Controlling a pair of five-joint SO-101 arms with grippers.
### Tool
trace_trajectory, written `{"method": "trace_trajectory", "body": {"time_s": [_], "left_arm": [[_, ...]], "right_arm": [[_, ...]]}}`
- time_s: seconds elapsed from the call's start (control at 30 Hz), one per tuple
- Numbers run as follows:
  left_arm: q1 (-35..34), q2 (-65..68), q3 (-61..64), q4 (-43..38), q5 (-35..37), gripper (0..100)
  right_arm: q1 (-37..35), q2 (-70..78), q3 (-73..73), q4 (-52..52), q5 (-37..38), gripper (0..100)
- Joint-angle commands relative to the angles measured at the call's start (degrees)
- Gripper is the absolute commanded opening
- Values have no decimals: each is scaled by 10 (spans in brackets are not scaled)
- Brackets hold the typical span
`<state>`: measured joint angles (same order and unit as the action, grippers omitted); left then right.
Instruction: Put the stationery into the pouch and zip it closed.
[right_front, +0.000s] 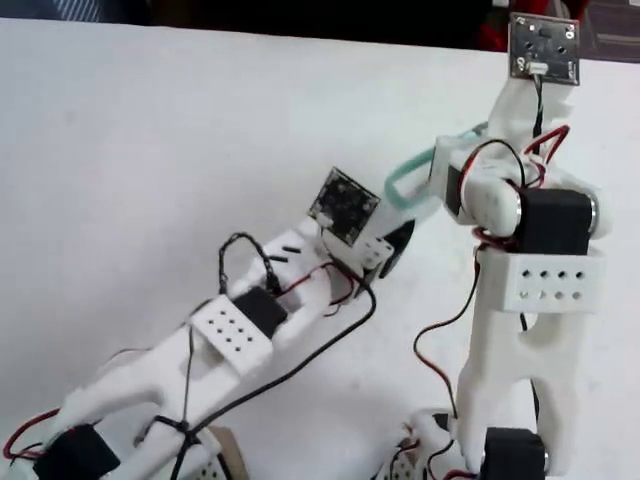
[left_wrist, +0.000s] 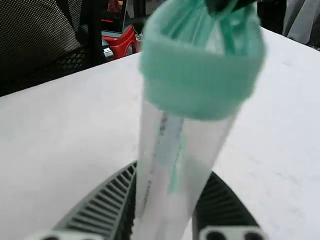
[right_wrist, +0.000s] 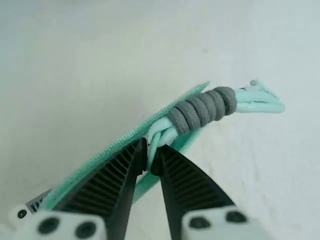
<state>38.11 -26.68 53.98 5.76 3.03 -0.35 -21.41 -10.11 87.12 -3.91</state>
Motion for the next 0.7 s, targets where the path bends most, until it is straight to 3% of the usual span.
{"method": "trace_trajectory", "body": {"time_s": [0.0,0.2,0.4,0.67], "left_arm": [[-7,-53,-11,41,-11,51],[-11,-200,-14,127,-11,29],[-78,-342,-16,173,-11,31],[-107,-326,-17,174,-11,34]], "right_arm": [[35,37,33,-41,-3,18],[41,109,45,-52,-3,18],[35,160,47,-51,1,18],[21,256,62,-53,40,18]]}}
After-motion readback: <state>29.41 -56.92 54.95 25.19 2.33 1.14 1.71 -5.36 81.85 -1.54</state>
